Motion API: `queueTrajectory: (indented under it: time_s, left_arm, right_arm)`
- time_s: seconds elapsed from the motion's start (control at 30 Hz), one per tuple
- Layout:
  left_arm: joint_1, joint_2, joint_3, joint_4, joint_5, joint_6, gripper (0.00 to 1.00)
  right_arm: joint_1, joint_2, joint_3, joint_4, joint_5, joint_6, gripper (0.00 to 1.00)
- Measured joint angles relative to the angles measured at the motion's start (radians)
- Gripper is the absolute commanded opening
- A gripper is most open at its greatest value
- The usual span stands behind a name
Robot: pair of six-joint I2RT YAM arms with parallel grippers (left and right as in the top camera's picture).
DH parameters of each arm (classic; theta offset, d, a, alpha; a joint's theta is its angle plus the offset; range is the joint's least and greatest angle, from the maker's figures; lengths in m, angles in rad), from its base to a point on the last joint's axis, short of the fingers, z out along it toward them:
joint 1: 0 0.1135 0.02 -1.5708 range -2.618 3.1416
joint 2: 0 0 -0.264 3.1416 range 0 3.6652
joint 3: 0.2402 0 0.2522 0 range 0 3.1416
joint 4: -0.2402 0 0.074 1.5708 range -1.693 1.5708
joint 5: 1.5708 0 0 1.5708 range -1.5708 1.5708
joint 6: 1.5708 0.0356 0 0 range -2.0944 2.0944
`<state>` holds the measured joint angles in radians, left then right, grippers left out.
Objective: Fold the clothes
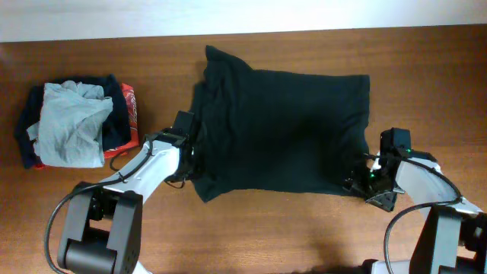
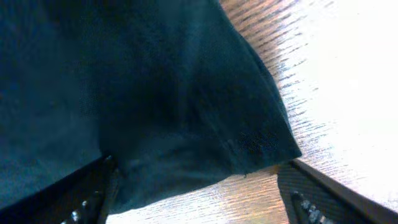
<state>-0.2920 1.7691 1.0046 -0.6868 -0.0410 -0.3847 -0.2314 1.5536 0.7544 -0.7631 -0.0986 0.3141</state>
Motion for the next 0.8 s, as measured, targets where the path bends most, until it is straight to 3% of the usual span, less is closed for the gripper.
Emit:
queueTrajectory:
  time_s: [0.23,0.37,0.47,0.57,0.67,0.73,0.8]
  left_arm:
    - [0.0,0.0,0.0,0.039,0.0,0.021,0.79]
    - [0.0,0.0,0.0,0.068,0.001,0.03,0.53]
    - [0.0,0.0,-0.009,0.089,0.009,0.045,0.43]
    - [0.0,-0.008,-0.042,0.135,0.027,0.047,0.27]
    - [-0.001,-0.022,-0.065,0.158,0.046,0.046,0.11]
    - [-0.003,-0.024,-0.067,0.161,0.058,0.043,0.07]
    - [-0.003,-0.024,-0.067,0.16,0.071,0.044,0.06]
  right_arm:
    - [0.0,-0.001,0.0,0.002,0.0,-0.001,0.86]
    - [0.0,-0.001,0.0,0.002,0.0,-0.005,0.86]
    - [0.0,-0.001,0.0,0.002,0.0,-0.005,0.85]
    - [0.0,-0.001,0.0,0.002,0.002,-0.005,0.74]
    - [0.0,-0.001,-0.001,0.002,0.0,-0.007,0.49]
    - [0.0,0.0,-0.004,0.002,-0.004,-0.015,0.45]
    - [0.0,0.0,-0.005,0.002,-0.004,-0.015,0.5]
